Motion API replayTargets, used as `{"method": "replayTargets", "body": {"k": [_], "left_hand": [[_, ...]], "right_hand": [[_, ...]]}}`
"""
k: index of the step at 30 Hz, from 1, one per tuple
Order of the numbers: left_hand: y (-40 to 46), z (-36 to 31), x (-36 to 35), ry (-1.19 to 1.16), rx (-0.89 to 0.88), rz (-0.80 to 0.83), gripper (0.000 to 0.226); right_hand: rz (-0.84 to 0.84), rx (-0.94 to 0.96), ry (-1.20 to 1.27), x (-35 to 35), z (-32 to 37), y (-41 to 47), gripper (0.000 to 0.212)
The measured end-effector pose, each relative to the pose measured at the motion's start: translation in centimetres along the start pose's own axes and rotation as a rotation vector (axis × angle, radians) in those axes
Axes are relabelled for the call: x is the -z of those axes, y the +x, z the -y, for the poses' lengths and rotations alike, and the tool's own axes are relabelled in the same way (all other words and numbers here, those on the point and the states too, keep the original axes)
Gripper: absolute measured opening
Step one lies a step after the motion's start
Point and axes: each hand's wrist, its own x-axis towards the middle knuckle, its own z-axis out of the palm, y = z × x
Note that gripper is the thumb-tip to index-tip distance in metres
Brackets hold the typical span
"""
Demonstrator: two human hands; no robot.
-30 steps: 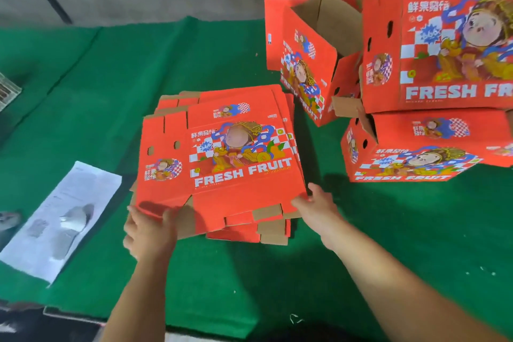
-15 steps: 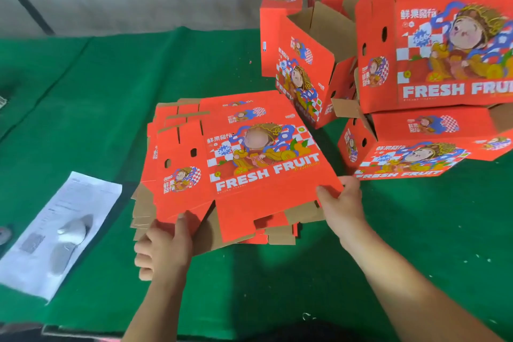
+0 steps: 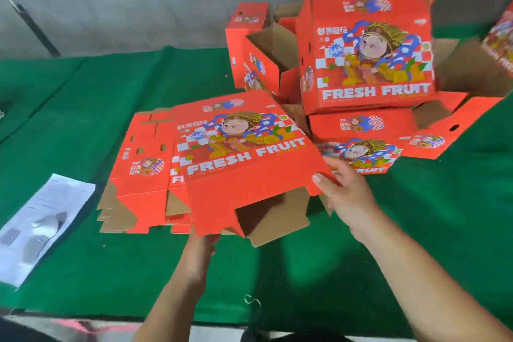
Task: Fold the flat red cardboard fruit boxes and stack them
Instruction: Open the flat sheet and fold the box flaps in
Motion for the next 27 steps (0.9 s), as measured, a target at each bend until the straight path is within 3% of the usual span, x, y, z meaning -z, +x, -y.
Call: {"method": "replayTargets", "body": {"k": [2,3,6,9,11,14,16,19,21,22,24,27], "left_hand": [[-1.1,1.5,-2.0,0.172,-0.119,0.004,0.095],[-1.5,1.7,-3.2,0.27,-0.174,-0.101,0.108],[-2.5,1.2,-6.7,0.45,-0.398,-0.491,0.095],[-3.1,1.3,-9.1,0.937,-0.804,-0.413,0.081],[-3.8,1.5,-11.0,1.069,-0.914,-0.299,0.078],[-5.1,0.8,-15.0,1.006,-0.855,-0.305,0.067],[-5.9,-0.6,-17.5,0.93,-0.781,-0.287,0.058],[-6.6,-2.6,-20.5,0.616,-0.672,-0.283,0.028],[-7.4,-3.8,-22.6,0.393,-0.552,-0.329,0.027],[-7.9,-4.1,-23.7,0.321,-0.529,-0.329,0.023],[-8.9,-4.3,-25.3,0.2,-0.537,-0.317,0.012],[-9.9,-4.7,-27.4,-0.038,-0.432,-0.328,0.022]], "right_hand": [[0.025,0.004,-0.043,3.6,-0.2,-0.7,0.035],[0.027,-0.011,-0.067,5.2,-0.5,-1.2,0.035],[0.035,-0.091,-0.111,9.4,-1.6,-2.2,0.039],[-0.019,-0.095,-0.039,11.6,-1.8,-2.7,0.049],[-0.097,-0.051,0.077,12.0,-1.4,-3.0,0.066],[-0.007,-0.036,0.104,11.6,-1.3,-4.9,0.087],[0.159,-0.065,-0.002,10.8,-1.3,-6.7,0.081],[0.283,0.15,-0.54,10.6,-2.1,-8.9,0.065],[0.187,0.376,-1.0,11.4,-2.5,-10.0,0.071],[0.129,0.419,-1.099,12.2,-2.3,-10.4,0.068],[0.019,0.411,-1.146,13.3,-1.3,-10.6,0.051],[-0.158,0.444,-1.148,14.9,-0.5,-10.2,0.035]]}}
